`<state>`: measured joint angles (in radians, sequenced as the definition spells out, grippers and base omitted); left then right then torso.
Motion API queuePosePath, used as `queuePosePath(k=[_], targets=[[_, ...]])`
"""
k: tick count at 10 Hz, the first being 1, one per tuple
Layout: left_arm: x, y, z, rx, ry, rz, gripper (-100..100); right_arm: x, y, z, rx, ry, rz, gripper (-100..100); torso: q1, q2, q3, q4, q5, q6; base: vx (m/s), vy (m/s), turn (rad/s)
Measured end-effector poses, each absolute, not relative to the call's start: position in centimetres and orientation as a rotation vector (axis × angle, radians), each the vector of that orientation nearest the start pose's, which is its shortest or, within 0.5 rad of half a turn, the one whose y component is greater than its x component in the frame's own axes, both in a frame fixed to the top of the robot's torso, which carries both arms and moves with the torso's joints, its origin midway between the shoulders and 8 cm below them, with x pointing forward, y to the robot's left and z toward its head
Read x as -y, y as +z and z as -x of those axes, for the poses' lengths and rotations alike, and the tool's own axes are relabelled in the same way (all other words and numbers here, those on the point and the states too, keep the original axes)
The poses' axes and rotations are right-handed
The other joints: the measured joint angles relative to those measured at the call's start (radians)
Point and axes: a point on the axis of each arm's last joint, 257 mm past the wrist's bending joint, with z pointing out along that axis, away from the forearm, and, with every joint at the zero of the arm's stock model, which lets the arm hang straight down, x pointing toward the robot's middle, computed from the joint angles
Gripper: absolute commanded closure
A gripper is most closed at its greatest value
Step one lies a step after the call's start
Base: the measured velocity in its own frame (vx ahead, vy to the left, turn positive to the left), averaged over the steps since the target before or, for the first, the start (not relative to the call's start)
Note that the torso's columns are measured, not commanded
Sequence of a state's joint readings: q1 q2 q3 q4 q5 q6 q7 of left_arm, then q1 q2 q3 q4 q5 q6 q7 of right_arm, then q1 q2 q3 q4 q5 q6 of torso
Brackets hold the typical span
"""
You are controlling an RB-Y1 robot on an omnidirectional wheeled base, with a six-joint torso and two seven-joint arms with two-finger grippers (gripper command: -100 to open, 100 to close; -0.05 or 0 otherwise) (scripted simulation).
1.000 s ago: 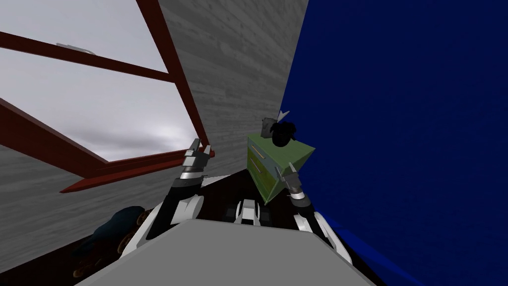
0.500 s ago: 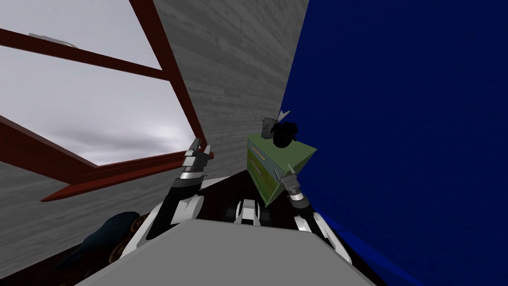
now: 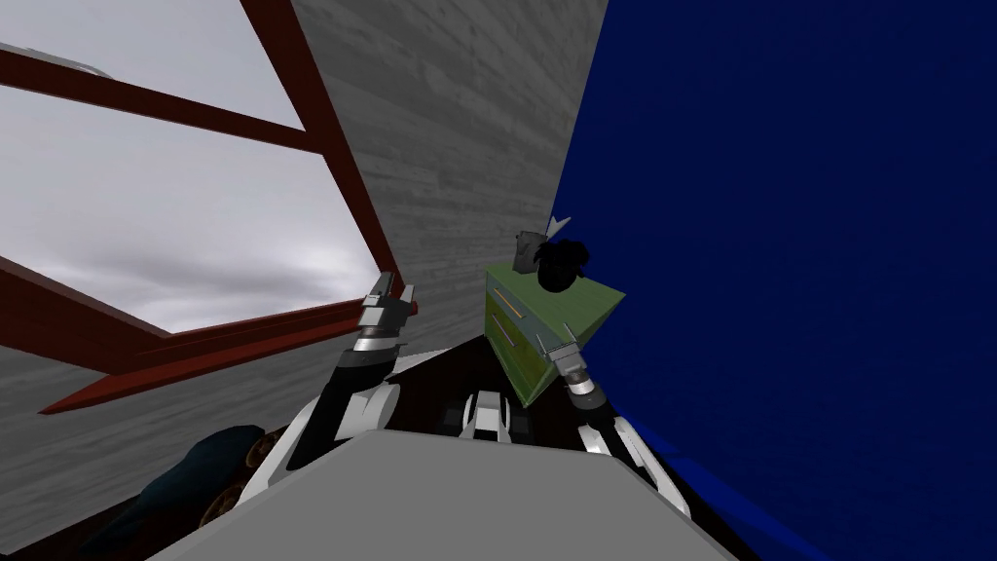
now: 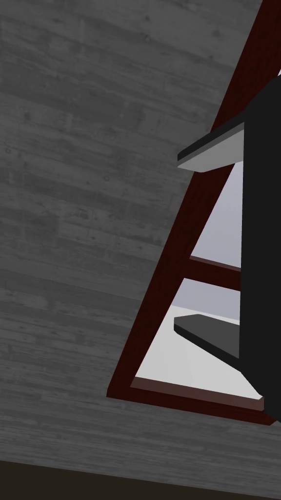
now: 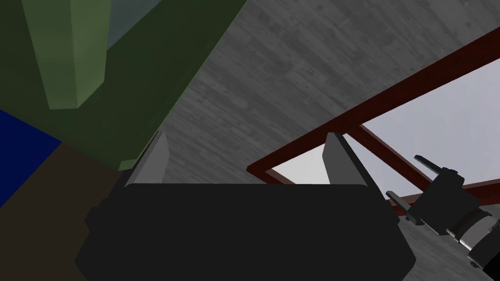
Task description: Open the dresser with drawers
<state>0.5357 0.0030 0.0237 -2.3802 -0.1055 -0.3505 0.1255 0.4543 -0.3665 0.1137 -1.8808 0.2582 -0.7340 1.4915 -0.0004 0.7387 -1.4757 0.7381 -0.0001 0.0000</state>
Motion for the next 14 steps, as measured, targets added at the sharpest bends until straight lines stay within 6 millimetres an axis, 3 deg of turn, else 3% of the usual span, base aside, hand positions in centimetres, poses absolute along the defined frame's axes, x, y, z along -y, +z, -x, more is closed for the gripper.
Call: queuePosePath(k=[14], targets=[[-28.2,2.8,-34.6,-0.69,-1.286,0.71,0,19.7,-19.1,-35.6,-0.914,-0.383,0.915,-100,-0.001,-0.005,-0.003,-0.002,-0.001,0.0,0.047,0.031,-0.029]])
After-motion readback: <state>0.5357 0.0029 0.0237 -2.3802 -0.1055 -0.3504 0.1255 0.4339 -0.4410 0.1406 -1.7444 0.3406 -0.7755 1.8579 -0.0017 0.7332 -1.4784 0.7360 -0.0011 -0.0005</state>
